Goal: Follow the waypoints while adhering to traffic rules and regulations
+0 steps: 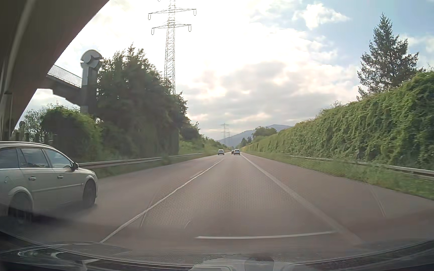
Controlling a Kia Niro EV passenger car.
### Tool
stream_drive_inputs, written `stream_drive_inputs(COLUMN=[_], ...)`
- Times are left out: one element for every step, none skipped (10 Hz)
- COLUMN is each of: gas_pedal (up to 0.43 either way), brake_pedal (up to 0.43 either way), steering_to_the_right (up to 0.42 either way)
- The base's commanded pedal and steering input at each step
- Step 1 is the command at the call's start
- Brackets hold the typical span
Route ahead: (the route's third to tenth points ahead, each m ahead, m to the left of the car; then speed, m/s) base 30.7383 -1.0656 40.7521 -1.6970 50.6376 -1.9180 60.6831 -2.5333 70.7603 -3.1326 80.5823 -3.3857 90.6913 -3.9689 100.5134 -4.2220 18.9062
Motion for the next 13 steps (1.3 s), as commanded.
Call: stream_drive_inputs(gas_pedal=[0.157,0.157,0.157,0.157,0.157,0.157,0.157,0.157,0.157,0.157,0.157,0.157,0.157], brake_pedal=[0.000,0.000,0.000,0.000,0.000,0.000,0.000,0.000,0.000,0.000,0.000,0.000,0.000], steering_to_the_right=[-0.001,-0.001,-0.001,-0.001,-0.001,-0.001,-0.001,-0.001,-0.001,-0.001,-0.001,-0.001,-0.001])
